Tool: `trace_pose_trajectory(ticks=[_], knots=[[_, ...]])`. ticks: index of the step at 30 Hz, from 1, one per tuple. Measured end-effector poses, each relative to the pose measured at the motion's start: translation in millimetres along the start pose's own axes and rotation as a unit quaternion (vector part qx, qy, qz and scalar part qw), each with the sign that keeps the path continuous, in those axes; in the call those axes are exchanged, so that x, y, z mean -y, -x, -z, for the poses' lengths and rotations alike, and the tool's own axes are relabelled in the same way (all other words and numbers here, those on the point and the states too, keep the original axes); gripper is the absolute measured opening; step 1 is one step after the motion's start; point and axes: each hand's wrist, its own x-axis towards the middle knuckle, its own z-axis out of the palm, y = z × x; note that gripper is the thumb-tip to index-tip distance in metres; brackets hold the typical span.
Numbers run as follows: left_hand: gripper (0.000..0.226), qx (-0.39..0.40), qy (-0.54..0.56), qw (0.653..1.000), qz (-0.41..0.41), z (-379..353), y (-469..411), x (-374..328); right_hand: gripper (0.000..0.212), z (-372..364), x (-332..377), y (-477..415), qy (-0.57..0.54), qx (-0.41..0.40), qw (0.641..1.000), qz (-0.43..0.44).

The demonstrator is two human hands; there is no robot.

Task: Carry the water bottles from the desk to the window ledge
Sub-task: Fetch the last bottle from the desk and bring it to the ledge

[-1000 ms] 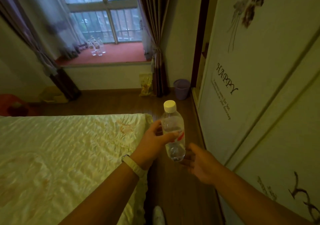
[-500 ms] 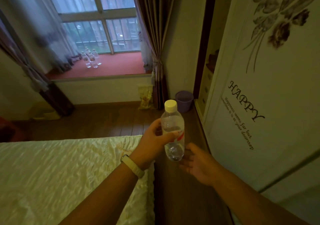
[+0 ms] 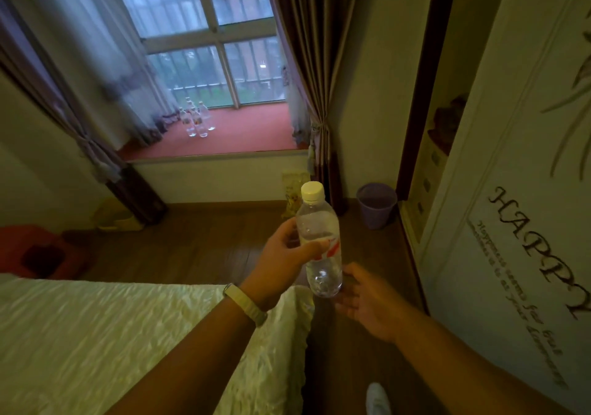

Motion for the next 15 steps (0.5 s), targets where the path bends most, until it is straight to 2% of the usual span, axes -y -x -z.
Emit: trace_pose_trajectory(ticks=[5,9,15], knots=[[0.043,-0.018,-0.001,1.0,0.01,-16.0,-87.4,-16.4,0.037,10.4,71.4,-65.7,0.017,0.004,1.0,-0.009],[0.053,-0.027,0.005,1.0,0.007,-28.2,-146.4,-27.1,0.036,25.7,119.9,-111.9,0.033,0.014,0.999,-0.009],[0.055,-0.05,0.015,0.999,0.002,-29.2,-207.5,-36.8,0.033,20.7,165.2,-171.4,0.028,0.017,0.999,-0.021]])
